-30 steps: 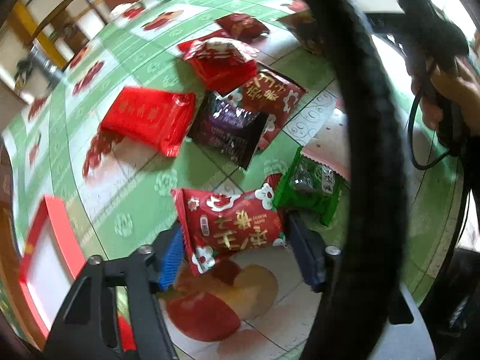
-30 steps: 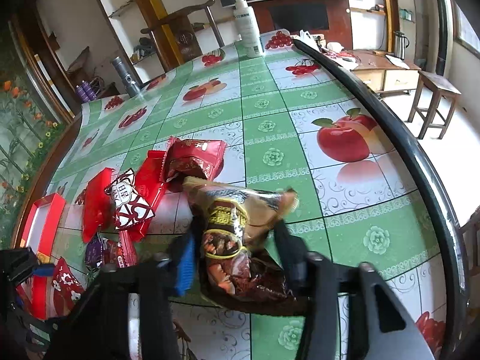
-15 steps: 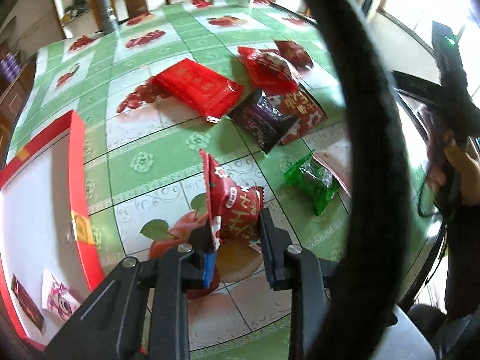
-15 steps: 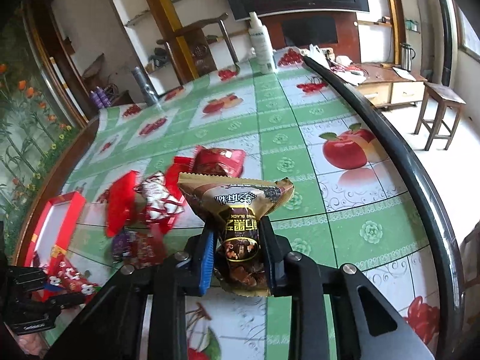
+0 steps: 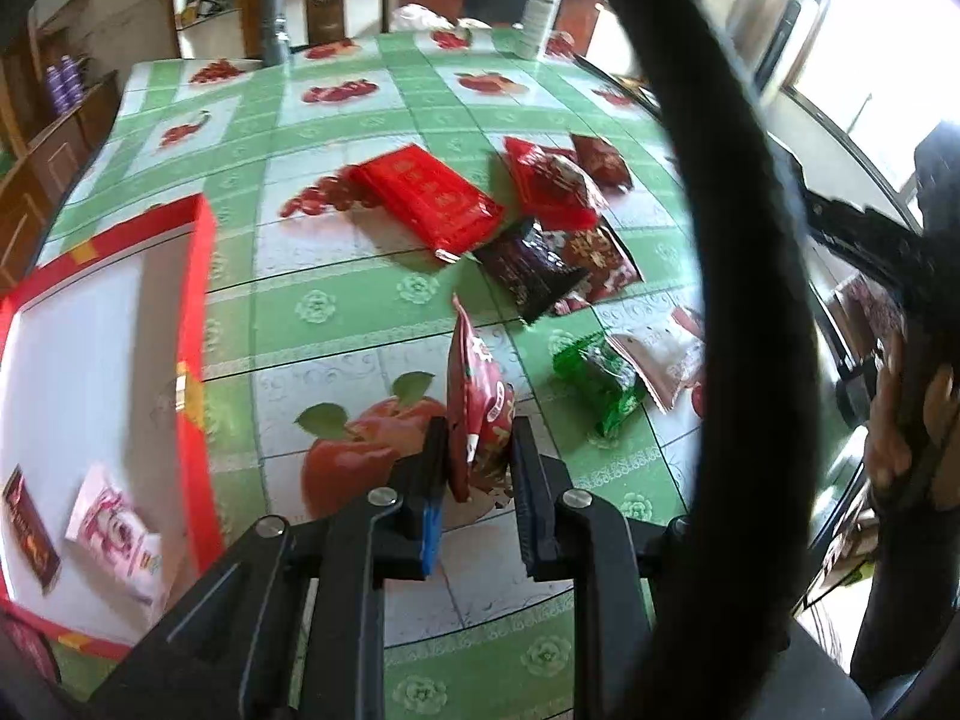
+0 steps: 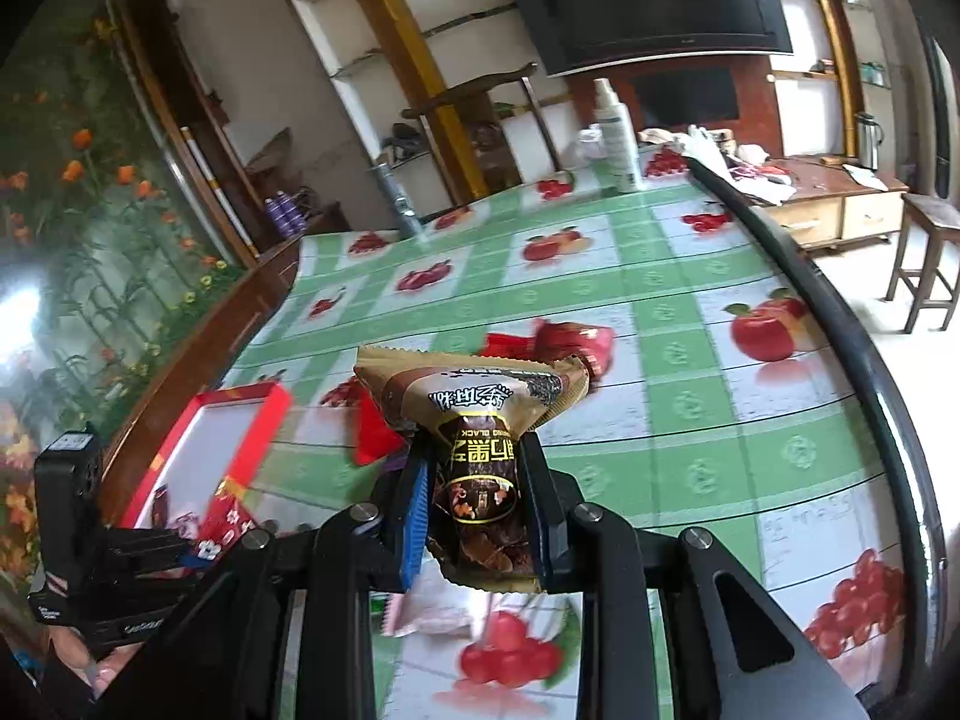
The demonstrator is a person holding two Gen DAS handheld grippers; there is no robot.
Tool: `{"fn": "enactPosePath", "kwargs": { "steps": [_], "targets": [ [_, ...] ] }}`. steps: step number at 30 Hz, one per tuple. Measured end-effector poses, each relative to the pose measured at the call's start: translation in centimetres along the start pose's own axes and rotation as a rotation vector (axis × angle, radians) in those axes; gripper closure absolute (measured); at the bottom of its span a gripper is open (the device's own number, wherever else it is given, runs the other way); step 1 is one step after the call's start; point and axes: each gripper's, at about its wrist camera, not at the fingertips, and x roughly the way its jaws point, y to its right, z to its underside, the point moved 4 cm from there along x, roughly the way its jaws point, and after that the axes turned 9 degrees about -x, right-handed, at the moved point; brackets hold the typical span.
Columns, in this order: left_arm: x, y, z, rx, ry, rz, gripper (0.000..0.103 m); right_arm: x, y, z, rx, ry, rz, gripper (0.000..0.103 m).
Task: Organize snacks
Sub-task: 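Lift the gold-brown bag with the right tool while the left tool carries the red-white packet toward the box, then lower the gold-brown bag into the box with the right tool while the left tool lowers the red-white packet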
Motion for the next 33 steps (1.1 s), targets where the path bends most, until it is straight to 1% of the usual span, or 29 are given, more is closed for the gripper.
{"fn": "enactPosePath", "kwargs": {
  "steps": [2, 7, 11, 15, 28, 33],
  "targets": [
    [-0.6, -0.5, -0.1, -0.018, 0.018, -0.012, 0.082, 0.0, -0.9, 0.1, -0.011, -0.001, -0.017, 0.076],
    [-2.8, -1.7, -0.3, -0.058, 0.086, -0.084, 0.082, 0.2, -3.5, 0.4, -0.047, -0.010, -0.074, 0.076],
    [-4.6, -3.2, -0.6, -0.102, 0.147, -0.182, 0.082, 0.7, -5.1, 0.7, -0.075, -0.023, -0.109, 0.076],
    [-6.0, -4.6, -0.5, -0.147, 0.185, -0.233, 0.082, 1.2, -6.6, 1.0, -0.099, -0.038, -0.137, 0.076],
    [-8.6, -8.3, -0.2, -0.239, 0.263, -0.364, 0.082, 1.9, -10.4, 1.4, -0.162, -0.065, -0.185, 0.076],
    [-9.3, -9.5, 0.0, -0.268, 0.286, -0.397, 0.082, 2.3, -11.7, 1.4, -0.185, -0.074, -0.198, 0.076]
  ]
}}
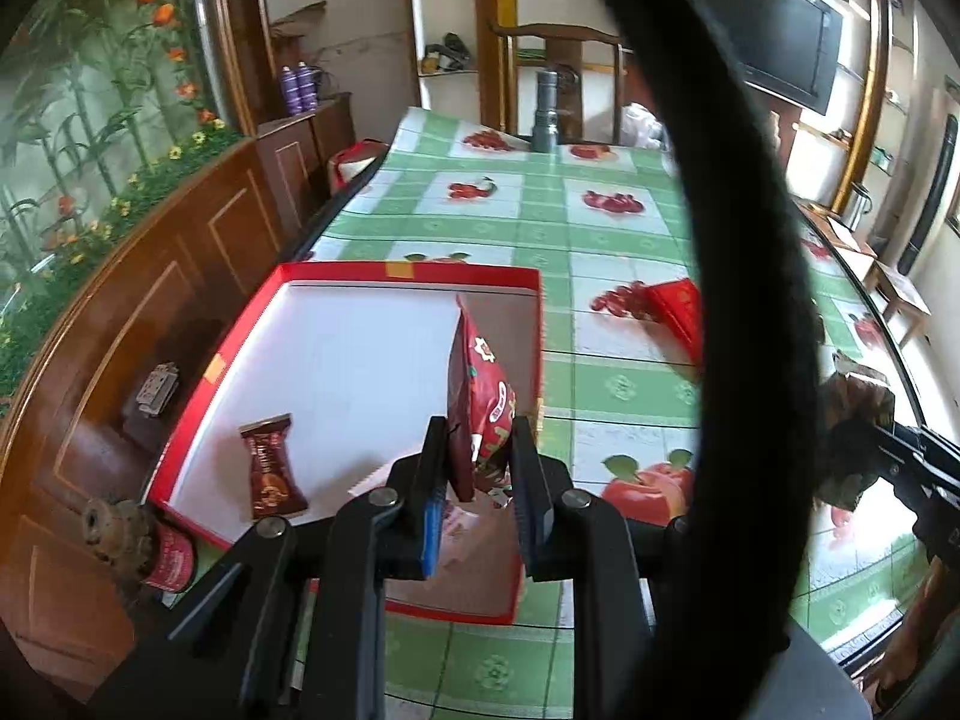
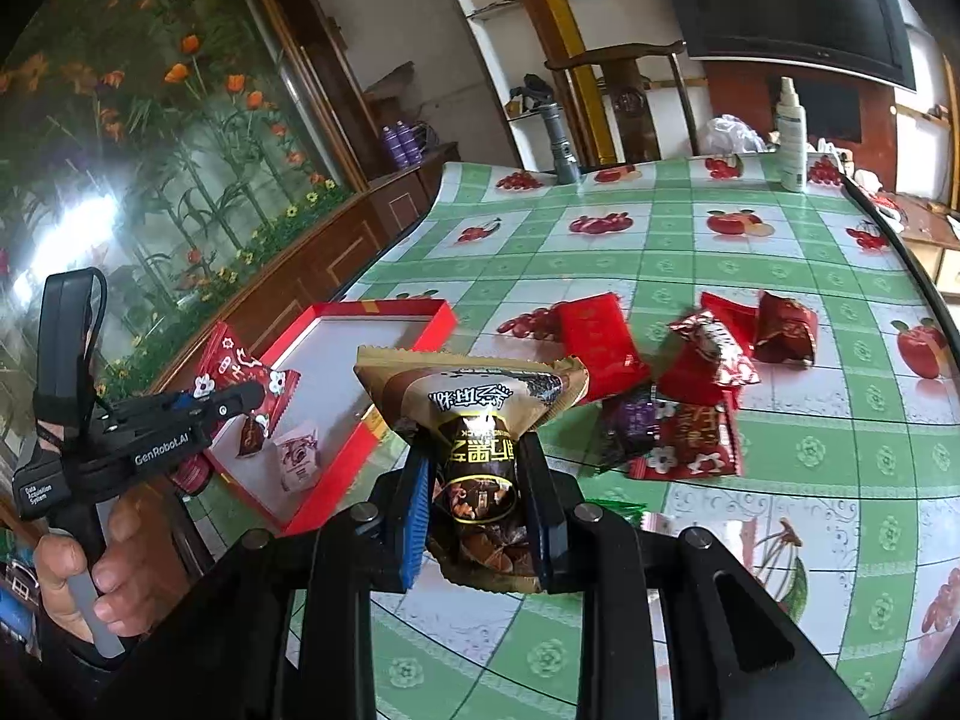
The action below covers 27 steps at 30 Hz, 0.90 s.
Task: Organize snacks
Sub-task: 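Lower the gold-brown bag into the box with the right tool while the left tool lowers the red-white packet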
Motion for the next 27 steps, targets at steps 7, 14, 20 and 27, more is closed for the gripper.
{"fn": "enactPosePath", "kwargs": {
  "steps": [7, 14, 20, 27],
  "targets": [
    [-0.1, -1.5, -0.2, -0.027, 0.016, -0.032, 0.082, 0.8, -1.5, -0.3, -0.029, -0.010, -0.018, 0.076],
    [0.2, -3.1, -0.5, -0.057, 0.017, -0.051, 0.082, 2.3, -3.3, -0.7, -0.062, -0.030, -0.051, 0.076],
    [0.5, -4.7, -0.7, -0.079, 0.018, -0.074, 0.082, 3.7, -5.1, -1.4, -0.093, -0.044, -0.077, 0.076],
    [1.1, -6.5, -1.1, -0.101, 0.021, -0.112, 0.082, 5.6, -6.7, -2.1, -0.117, -0.060, -0.109, 0.077]
  ]
}}
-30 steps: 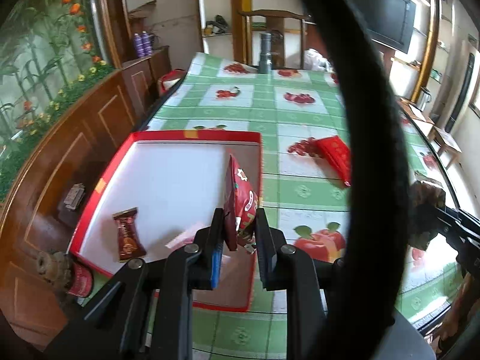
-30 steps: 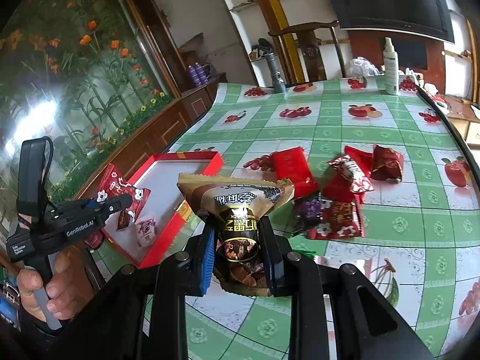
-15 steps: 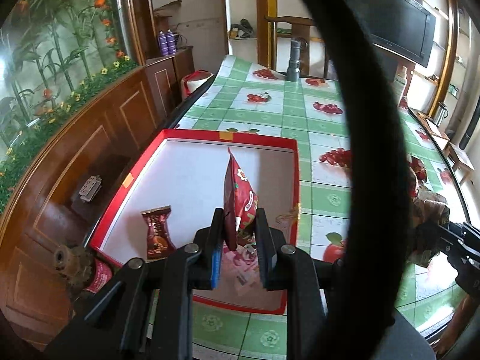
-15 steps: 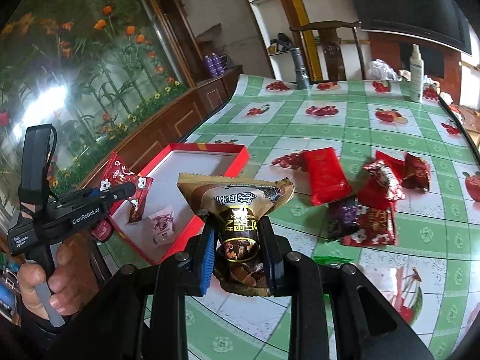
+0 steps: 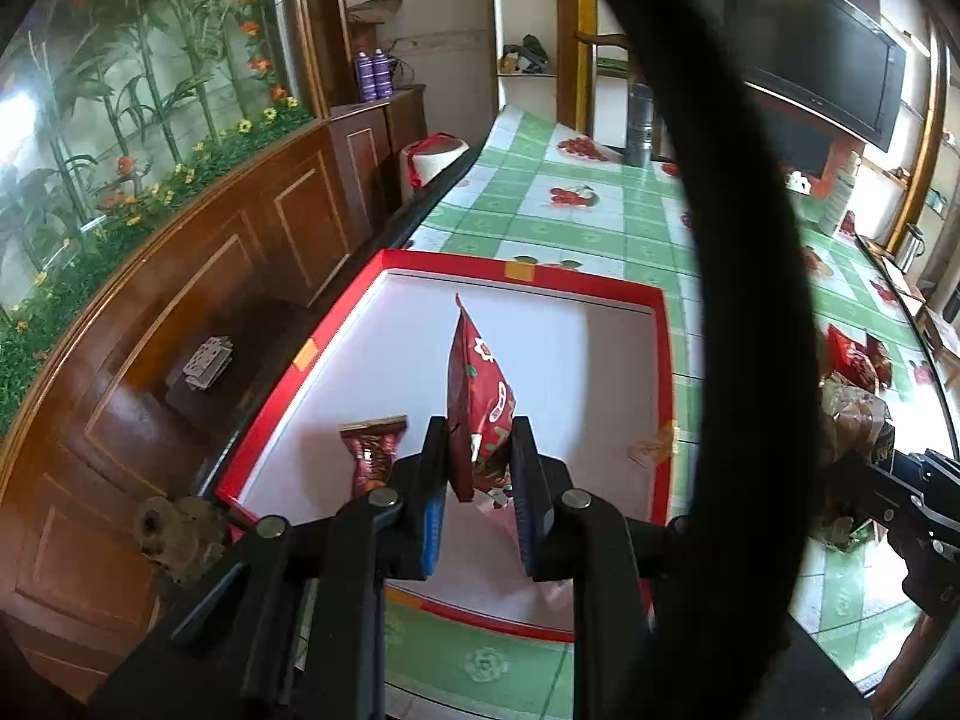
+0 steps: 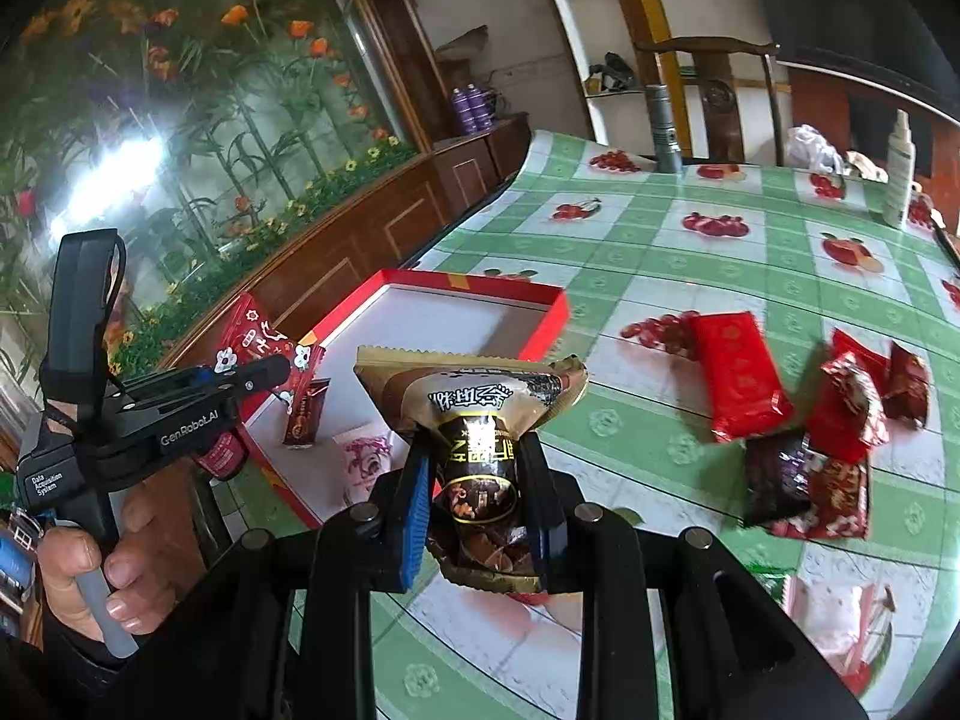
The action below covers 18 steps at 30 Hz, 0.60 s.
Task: Organize snacks
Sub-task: 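Lower the gold-brown bag into the box with the right tool while the left tool lowers the red-white packet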
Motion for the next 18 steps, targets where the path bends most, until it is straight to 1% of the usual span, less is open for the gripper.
{"fn": "enactPosePath", "kwargs": {
  "steps": [9, 18],
  "targets": [
    [1.0, -1.8, -0.5, -0.025, -0.005, -0.022, 0.082, 2.1, -1.6, -1.0, -0.028, -0.018, -0.036, 0.077],
    [1.9, -3.4, -0.6, -0.055, -0.017, -0.028, 0.082, 3.6, -2.1, -1.1, -0.034, -0.040, -0.045, 0.077]
  ]
}}
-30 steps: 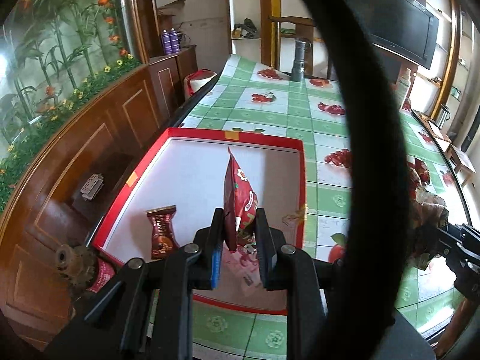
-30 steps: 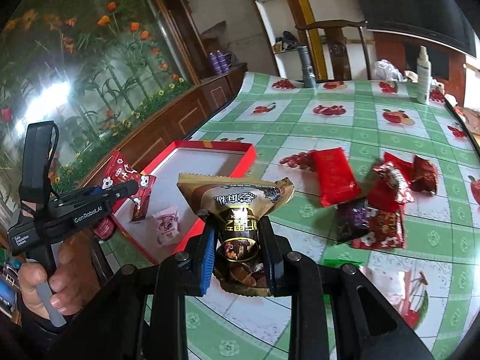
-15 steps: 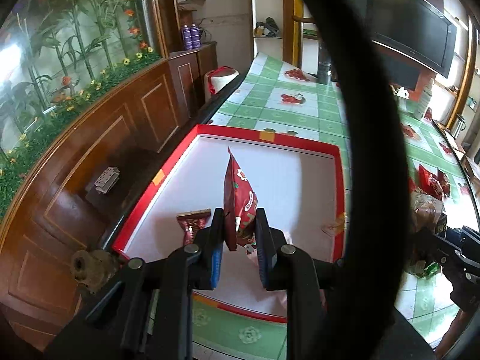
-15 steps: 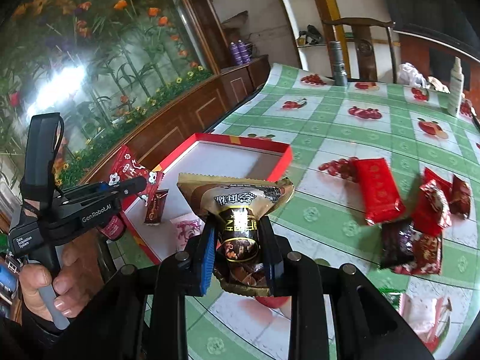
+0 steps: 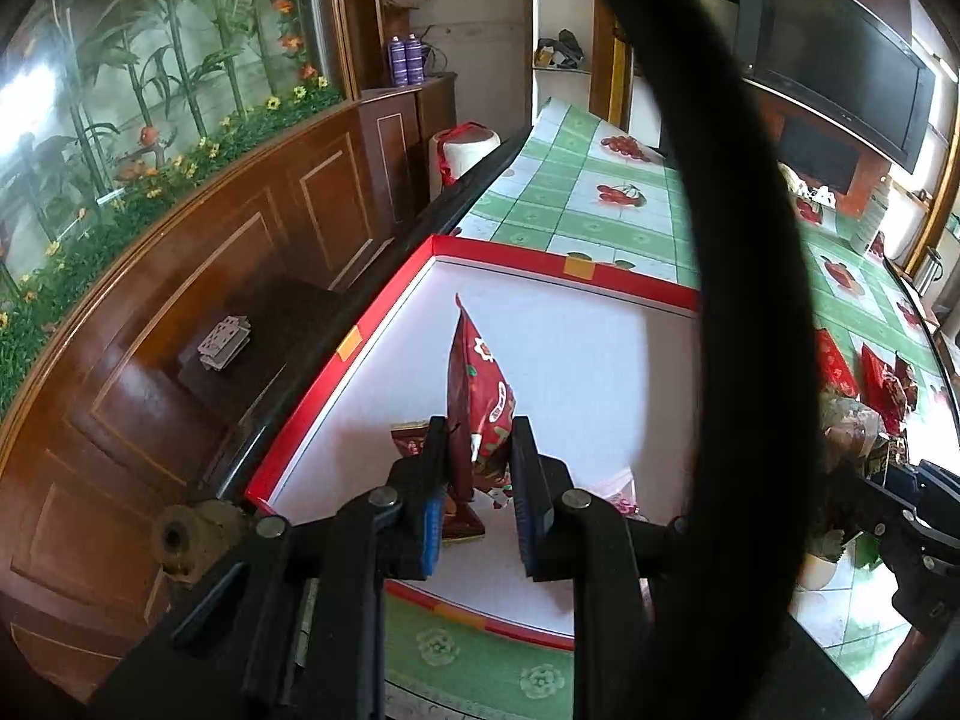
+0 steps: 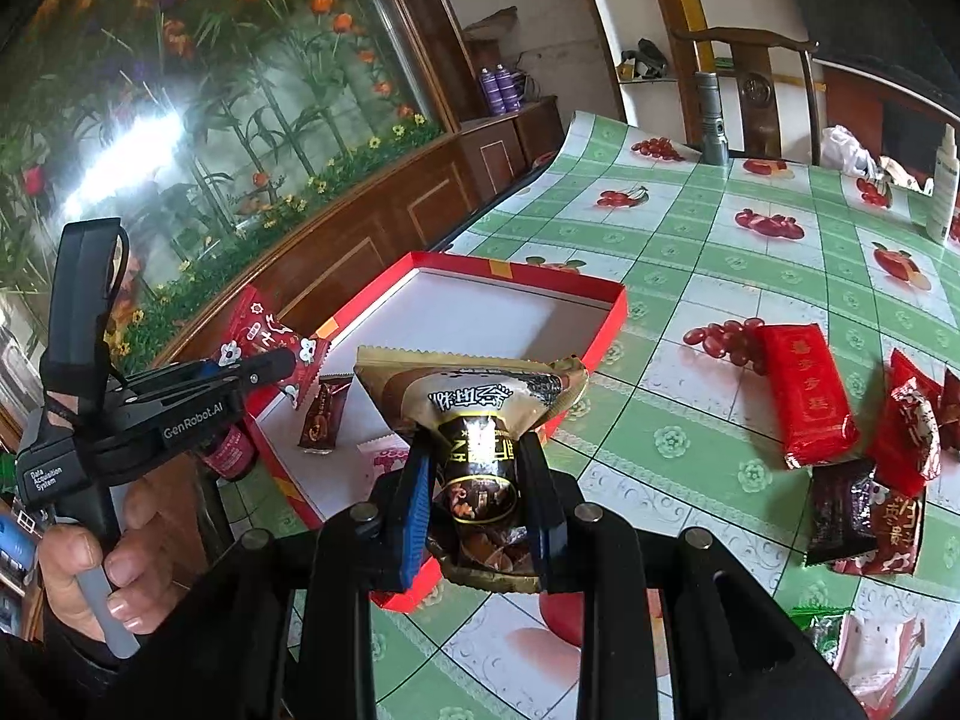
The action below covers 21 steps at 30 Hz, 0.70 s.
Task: Organize snacks
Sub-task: 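Lower the gold-brown bag into the box with the right tool while the left tool lowers the red-white packet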
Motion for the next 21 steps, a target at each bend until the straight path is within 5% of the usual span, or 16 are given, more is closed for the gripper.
{"fn": "enactPosePath", "kwargs": {
  "steps": [21],
  "targets": [
    [7.5, 0.1, -3.1, -0.048, -0.109, 0.015, 0.082, 8.8, -1.3, -2.8, -0.015, -0.071, -0.031, 0.077]
  ]
}}
